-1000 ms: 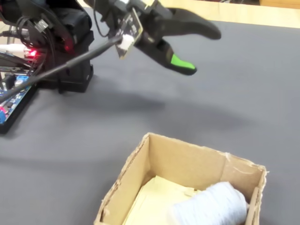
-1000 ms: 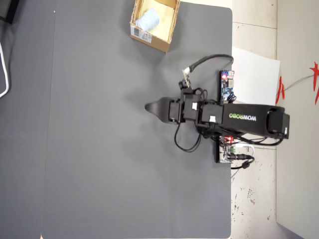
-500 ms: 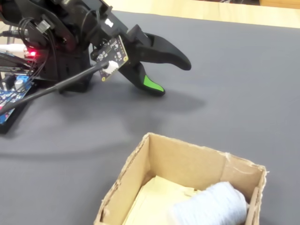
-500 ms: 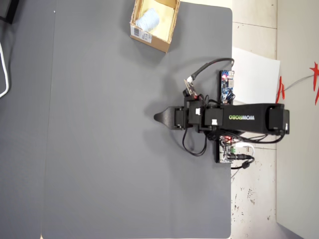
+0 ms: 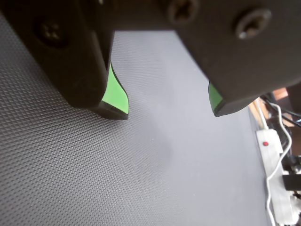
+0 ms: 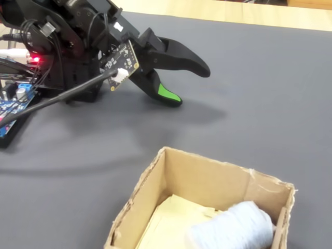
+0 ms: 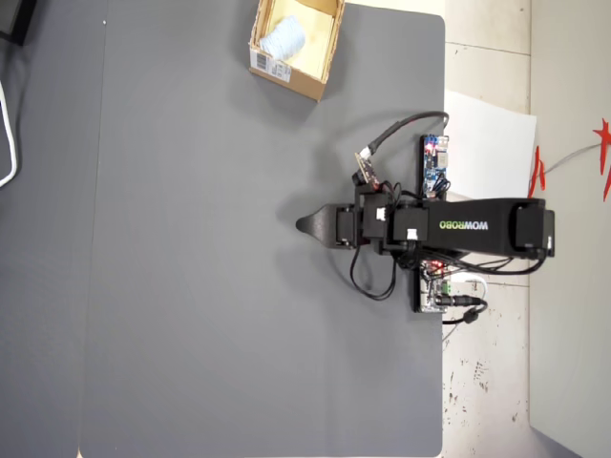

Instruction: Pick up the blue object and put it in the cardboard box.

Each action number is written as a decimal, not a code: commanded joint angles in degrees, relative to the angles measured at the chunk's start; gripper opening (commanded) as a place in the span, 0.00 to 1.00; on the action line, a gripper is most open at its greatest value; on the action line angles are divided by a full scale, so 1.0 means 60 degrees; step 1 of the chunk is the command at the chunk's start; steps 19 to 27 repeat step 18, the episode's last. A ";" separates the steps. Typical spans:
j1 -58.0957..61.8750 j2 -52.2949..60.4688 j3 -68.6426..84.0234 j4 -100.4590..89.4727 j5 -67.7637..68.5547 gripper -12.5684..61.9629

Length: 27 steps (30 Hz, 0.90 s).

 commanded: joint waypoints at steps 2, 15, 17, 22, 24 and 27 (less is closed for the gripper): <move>0.0029 0.0835 0.0381 0.0923 0.0205 0.62; 0.0029 0.0776 0.0381 0.0967 0.0205 0.62; 0.0029 0.0776 0.0381 0.0967 0.0205 0.62; 0.0029 0.0776 0.0381 0.0981 0.0205 0.62; 0.0029 0.0776 0.0381 0.0981 0.0205 0.62; 0.0029 0.0776 0.0381 0.0981 0.0205 0.62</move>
